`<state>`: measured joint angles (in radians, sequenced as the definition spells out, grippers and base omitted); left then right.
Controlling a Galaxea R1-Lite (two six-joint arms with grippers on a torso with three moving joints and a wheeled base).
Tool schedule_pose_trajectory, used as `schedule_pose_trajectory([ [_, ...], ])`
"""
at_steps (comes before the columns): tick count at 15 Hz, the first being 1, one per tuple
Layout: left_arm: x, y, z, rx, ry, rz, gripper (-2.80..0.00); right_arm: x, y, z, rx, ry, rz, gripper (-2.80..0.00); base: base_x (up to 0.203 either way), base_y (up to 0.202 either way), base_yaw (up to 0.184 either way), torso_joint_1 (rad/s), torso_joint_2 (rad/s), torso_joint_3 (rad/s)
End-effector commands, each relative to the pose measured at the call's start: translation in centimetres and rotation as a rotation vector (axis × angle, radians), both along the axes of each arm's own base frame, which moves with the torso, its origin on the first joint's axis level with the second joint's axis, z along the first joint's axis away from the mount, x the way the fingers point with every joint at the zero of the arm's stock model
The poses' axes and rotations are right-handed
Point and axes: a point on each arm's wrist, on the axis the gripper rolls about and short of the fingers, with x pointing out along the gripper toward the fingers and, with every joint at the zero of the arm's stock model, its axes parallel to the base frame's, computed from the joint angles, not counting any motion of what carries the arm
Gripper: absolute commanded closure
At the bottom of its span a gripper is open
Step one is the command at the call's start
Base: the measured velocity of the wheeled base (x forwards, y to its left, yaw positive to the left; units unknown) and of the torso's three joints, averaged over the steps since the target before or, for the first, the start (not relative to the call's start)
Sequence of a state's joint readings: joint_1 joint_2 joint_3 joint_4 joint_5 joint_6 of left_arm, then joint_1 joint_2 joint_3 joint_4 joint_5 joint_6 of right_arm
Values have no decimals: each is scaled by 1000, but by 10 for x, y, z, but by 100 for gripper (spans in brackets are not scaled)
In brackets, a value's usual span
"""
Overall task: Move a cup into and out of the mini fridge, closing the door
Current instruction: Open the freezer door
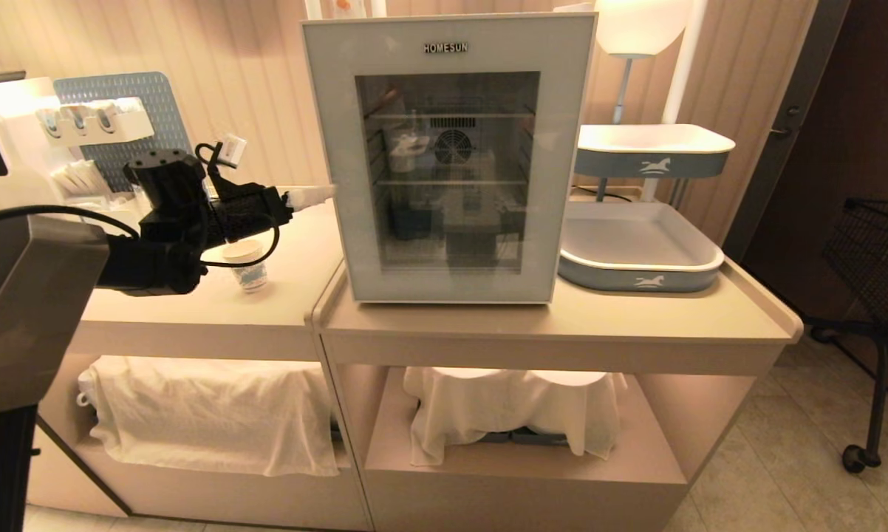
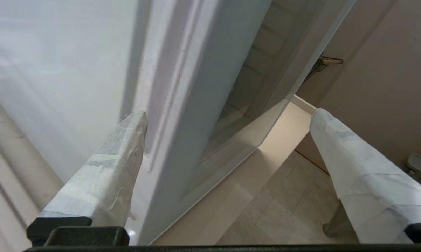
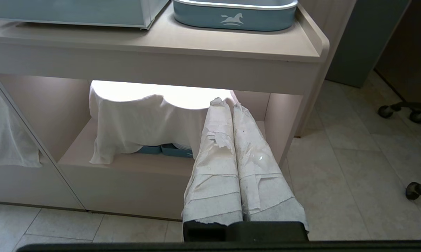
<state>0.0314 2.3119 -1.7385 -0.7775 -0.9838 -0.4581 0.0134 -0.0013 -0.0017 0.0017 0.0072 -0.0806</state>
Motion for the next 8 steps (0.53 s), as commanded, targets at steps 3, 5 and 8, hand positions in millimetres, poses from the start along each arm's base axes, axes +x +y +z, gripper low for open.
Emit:
schedule_pose_trajectory([
  [3, 5, -11, -10, 1, 10, -29, -280, 0, 0, 0, -1, 0, -1, 0, 0, 0, 0, 0, 0, 0],
  [5, 5, -13, -12, 2, 2, -32, -280, 0, 0, 0, -1, 0, 0, 0, 0, 0, 0, 0, 0, 0],
  [8, 6, -19, -14, 2, 1, -42, -280, 0, 0, 0, -1, 0, 1, 0, 0, 0, 0, 0, 0, 0],
])
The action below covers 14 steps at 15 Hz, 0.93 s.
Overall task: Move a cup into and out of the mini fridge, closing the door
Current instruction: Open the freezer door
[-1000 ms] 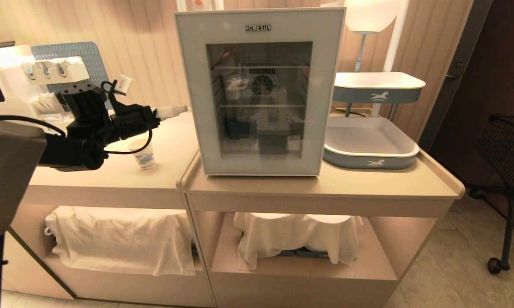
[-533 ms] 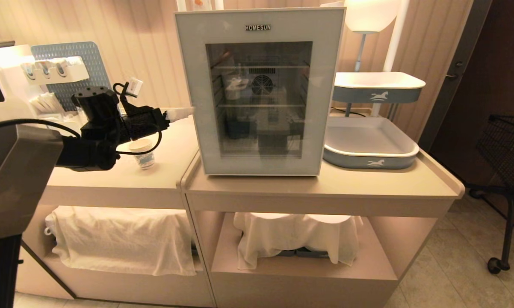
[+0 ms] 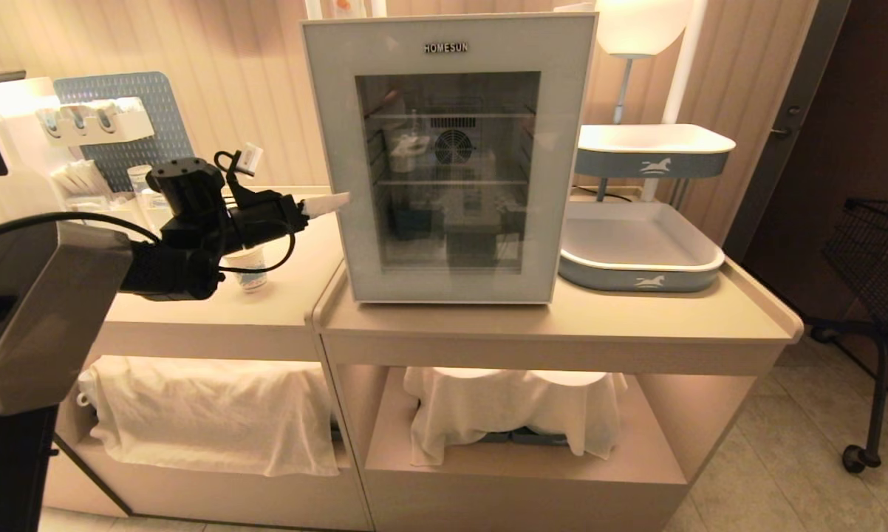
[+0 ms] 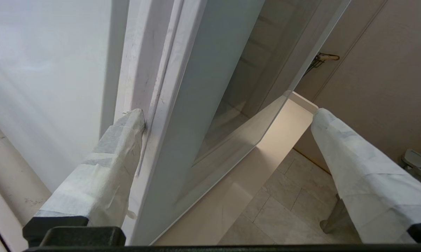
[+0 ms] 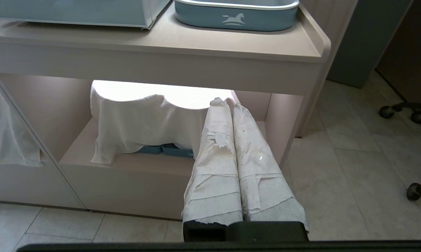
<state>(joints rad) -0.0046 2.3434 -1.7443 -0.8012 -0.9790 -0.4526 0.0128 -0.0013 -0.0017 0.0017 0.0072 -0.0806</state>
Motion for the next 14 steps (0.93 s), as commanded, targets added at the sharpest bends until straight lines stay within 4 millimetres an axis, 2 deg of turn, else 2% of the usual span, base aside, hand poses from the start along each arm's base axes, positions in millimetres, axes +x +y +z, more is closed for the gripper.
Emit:
schedule_pose_trajectory([
  [1, 2, -4, -4, 0, 2, -16, -280, 0, 0, 0, -1, 0, 0, 0, 0, 0, 0, 0, 0, 0],
  [6, 6, -7, -3, 22, -63, -16, -280, 0, 0, 0, -1, 0, 3, 0, 0, 0, 0, 0, 0, 0],
  [14, 4, -13, -9, 21, -36, -23, -280, 0, 0, 0, -1, 1, 0, 0, 0, 0, 0, 0, 0, 0],
])
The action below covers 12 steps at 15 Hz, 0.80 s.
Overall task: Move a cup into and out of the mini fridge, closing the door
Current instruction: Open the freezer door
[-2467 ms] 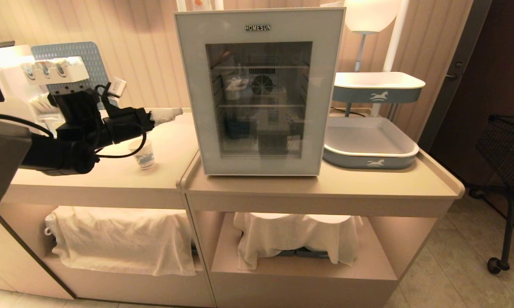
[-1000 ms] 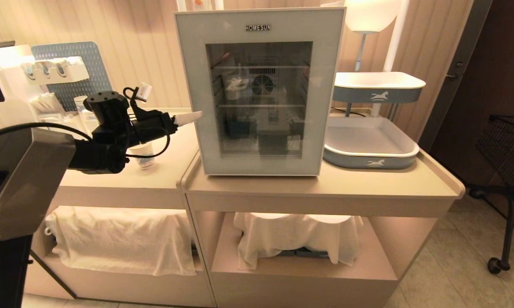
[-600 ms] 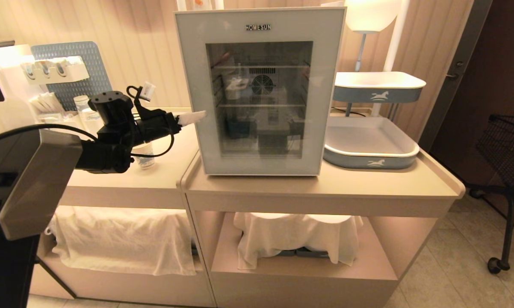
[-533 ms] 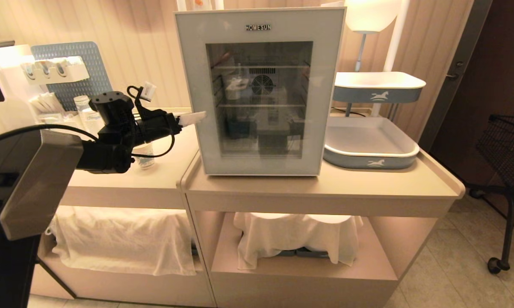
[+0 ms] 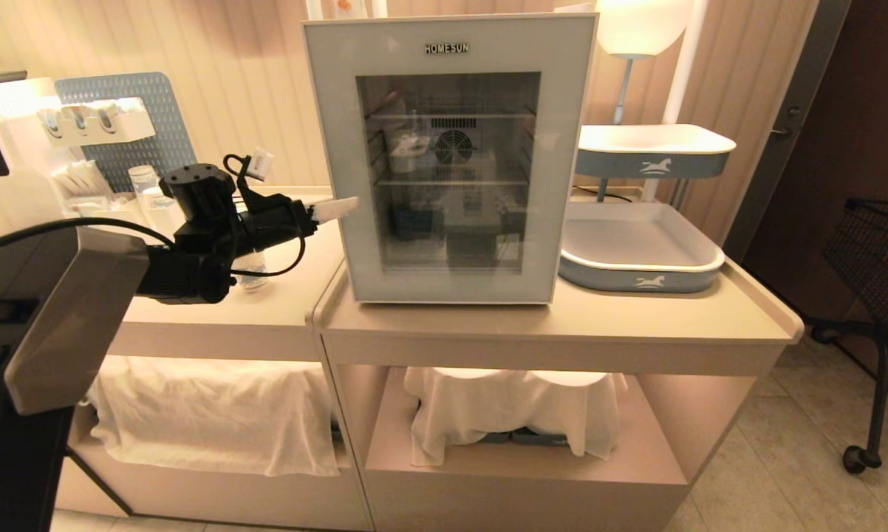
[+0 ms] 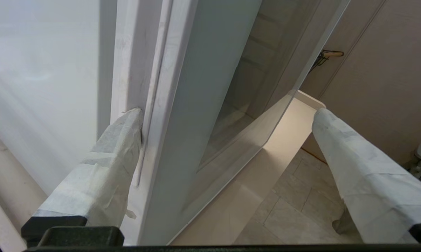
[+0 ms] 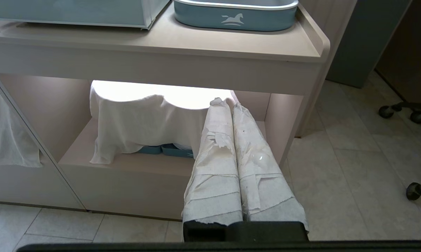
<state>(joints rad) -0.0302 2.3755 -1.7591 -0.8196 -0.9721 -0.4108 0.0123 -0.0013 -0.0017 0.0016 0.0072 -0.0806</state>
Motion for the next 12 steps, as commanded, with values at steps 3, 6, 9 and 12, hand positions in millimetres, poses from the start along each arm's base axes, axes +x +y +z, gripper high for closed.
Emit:
schedule_pose_trajectory([
  [3, -6, 0, 2, 3, 14, -17, -280, 0, 0, 0, -1, 0, 1, 0, 0, 0, 0, 0, 0, 0],
  [6, -12, 0, 4, 3, 27, -20, -280, 0, 0, 0, -1, 0, 1, 0, 0, 0, 0, 0, 0, 0],
  [9, -18, 0, 9, 2, 32, -21, -280, 0, 0, 0, -1, 0, 2, 0, 0, 0, 0, 0, 0, 0],
  [12, -25, 0, 13, 1, 39, -20, -280, 0, 0, 0, -1, 0, 1, 0, 0, 0, 0, 0, 0, 0],
])
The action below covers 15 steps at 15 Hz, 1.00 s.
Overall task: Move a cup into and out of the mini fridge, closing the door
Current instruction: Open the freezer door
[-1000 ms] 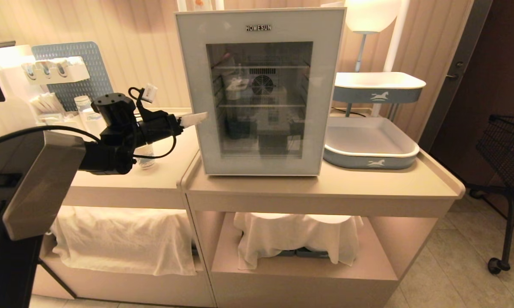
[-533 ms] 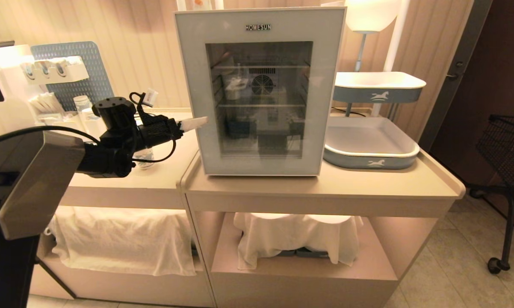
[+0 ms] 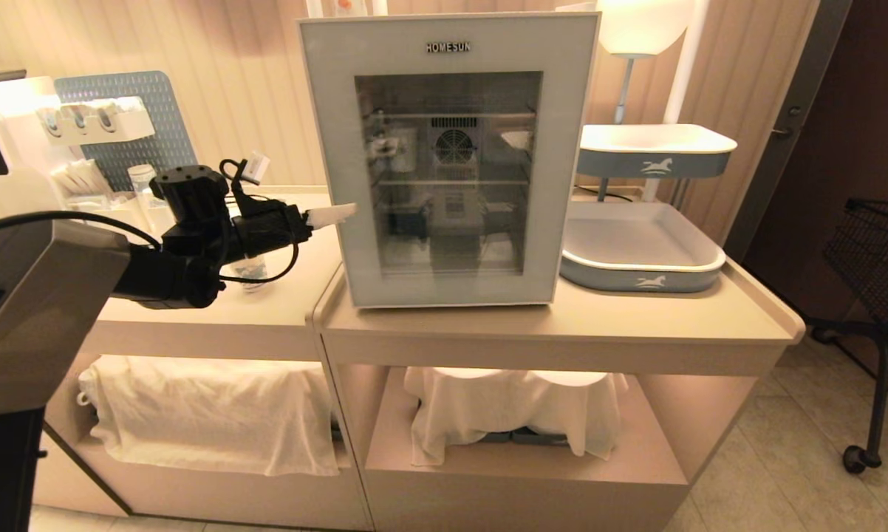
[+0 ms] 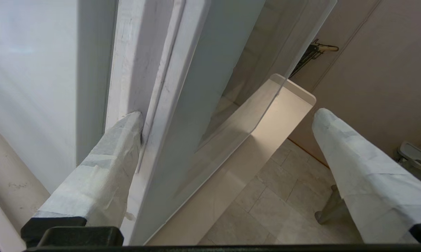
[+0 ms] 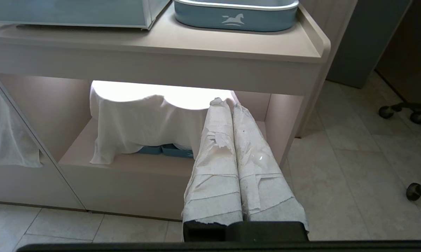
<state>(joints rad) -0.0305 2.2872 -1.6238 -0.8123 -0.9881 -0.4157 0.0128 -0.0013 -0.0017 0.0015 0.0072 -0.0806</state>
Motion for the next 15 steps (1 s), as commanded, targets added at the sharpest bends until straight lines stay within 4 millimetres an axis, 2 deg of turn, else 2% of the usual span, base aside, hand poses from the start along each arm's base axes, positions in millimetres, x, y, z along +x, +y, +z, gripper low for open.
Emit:
schedule_pose_trajectory([
  [1, -7, 1, 9, 0, -15, -4, -280, 0, 0, 0, -1, 0, 0, 0, 0, 0, 0, 0, 0, 0],
  [10, -49, 3, 25, 2, 27, -11, -280, 0, 0, 0, -1, 0, 0, 0, 0, 0, 0, 0, 0, 0],
  [15, -89, 4, 36, 4, 55, -20, -280, 0, 0, 0, -1, 0, 3, 0, 0, 0, 0, 0, 0, 0],
])
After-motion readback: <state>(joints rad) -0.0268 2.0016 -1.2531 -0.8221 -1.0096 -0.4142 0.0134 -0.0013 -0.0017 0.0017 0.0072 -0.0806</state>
